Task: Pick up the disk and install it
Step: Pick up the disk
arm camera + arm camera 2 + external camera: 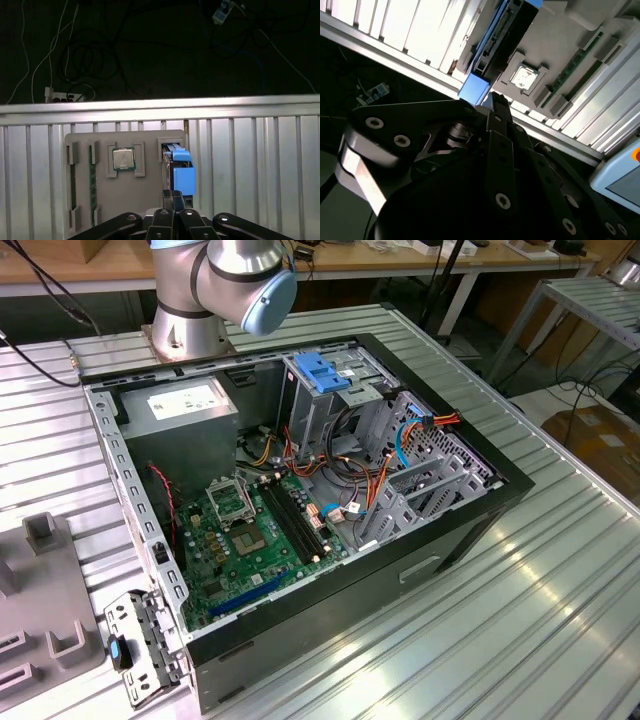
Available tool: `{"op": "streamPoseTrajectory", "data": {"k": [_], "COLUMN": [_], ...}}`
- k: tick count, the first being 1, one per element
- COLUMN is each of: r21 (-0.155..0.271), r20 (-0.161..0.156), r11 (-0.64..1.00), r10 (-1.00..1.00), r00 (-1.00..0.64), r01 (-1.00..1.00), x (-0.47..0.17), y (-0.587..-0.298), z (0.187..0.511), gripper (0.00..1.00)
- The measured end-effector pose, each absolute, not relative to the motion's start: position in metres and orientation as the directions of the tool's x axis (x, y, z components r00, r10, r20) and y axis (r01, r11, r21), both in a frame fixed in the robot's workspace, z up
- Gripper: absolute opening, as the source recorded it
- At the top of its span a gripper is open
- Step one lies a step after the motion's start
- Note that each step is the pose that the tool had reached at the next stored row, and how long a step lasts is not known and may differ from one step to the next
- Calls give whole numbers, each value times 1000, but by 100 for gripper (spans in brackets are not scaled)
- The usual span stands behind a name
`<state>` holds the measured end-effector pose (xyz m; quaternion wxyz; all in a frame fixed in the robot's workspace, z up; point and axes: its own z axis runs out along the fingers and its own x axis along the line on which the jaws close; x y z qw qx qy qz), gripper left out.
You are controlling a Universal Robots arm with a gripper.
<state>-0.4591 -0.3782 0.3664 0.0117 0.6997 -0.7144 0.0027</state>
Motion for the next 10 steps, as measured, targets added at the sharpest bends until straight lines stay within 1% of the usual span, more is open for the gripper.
{"op": "streamPoseTrajectory", "data": {"k": [10], "r21": [13], "r20": [21], "r11": [-87], "r10": [-996], "r00": [88], "r01": [-996], "x": [-459], "y": [-378], "z": [366], "gripper": [11]}}
